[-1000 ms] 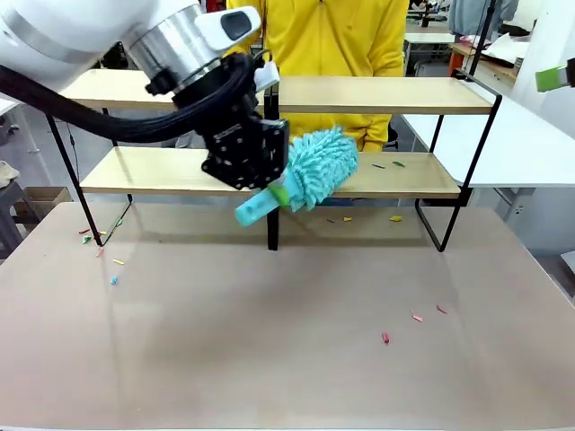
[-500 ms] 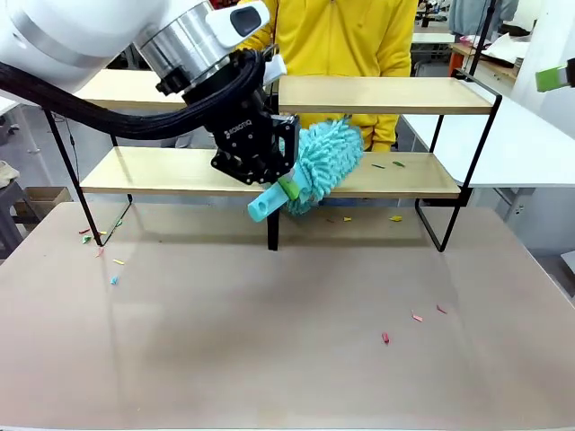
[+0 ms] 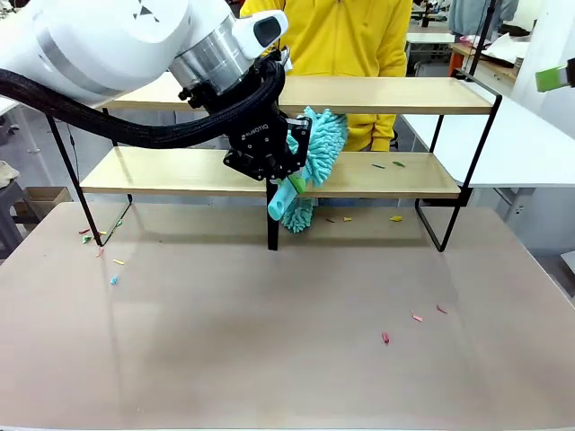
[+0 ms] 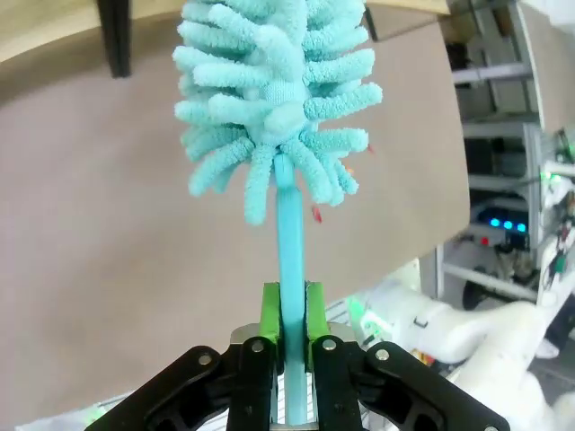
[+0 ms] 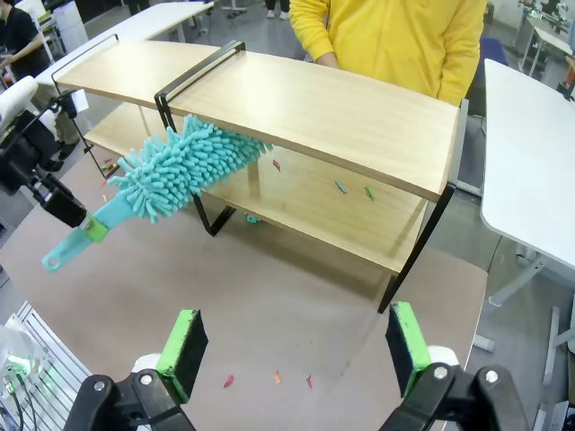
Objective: Clean the shelves.
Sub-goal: Clean another randomly selected level of the Shelf with the Duster.
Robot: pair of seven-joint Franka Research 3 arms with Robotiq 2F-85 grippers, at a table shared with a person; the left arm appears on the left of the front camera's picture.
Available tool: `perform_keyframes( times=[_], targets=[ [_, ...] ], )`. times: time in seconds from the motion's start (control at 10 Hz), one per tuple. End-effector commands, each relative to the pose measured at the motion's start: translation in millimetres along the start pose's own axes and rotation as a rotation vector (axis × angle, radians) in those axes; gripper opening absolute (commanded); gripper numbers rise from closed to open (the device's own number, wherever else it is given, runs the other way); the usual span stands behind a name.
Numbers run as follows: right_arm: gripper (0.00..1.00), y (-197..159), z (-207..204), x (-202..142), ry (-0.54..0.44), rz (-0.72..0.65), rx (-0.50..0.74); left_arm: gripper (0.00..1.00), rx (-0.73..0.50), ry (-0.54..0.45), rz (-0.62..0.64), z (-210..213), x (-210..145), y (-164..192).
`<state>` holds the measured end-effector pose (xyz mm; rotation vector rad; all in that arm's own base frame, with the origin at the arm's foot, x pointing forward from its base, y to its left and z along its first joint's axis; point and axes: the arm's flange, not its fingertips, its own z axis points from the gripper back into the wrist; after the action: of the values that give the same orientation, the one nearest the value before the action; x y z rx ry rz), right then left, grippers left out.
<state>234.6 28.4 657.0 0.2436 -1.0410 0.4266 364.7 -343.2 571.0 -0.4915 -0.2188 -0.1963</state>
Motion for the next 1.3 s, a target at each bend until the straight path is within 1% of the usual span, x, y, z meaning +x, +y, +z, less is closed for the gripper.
perform_keyframes(
  times=[0.0, 0.2, 0.4, 0.5, 0.6, 0.7, 0.8, 1.0, 1.2],
  targets=[
    [1.0, -1, 0, 0, -0.002, -0.003, 0.006, 0.12, 0.066, -0.06, 0.099, -9, 8, -3],
    [1.0, -1, 0, 0, -0.002, -0.003, 0.006, 0.12, 0.124, -0.053, 0.115, -29, 20, -9],
    [1.0, -1, 0, 0, -0.002, -0.003, 0.006, 0.12, 0.17, -0.009, 0.14, -49, 38, -11],
    [1.0, -1, 0, 0, -0.002, -0.003, 0.006, 0.12, 0.181, 0.004, 0.151, -57, 44, -12],
    [1.0, -1, 0, 0, -0.002, -0.003, 0.006, 0.12, 0.2, -0.003, 0.16, -62, 49, -15],
    [1.0, -1, 0, 0, -0.002, -0.003, 0.006, 0.12, 0.192, 0.02, 0.158, -67, 56, -18],
    [1.0, -1, 0, 0, -0.002, -0.003, 0.006, 0.12, 0.178, 0.06, 0.147, -75, 64, -25],
    [1.0, -1, 0, 0, -0.002, -0.003, 0.006, 0.12, 0.172, 0.101, 0.119, -85, 76, -44],
    [1.0, -1, 0, 0, -0.002, -0.003, 0.006, 0.12, 0.175, 0.111, 0.046, -95, 86, -61]
  ],
)
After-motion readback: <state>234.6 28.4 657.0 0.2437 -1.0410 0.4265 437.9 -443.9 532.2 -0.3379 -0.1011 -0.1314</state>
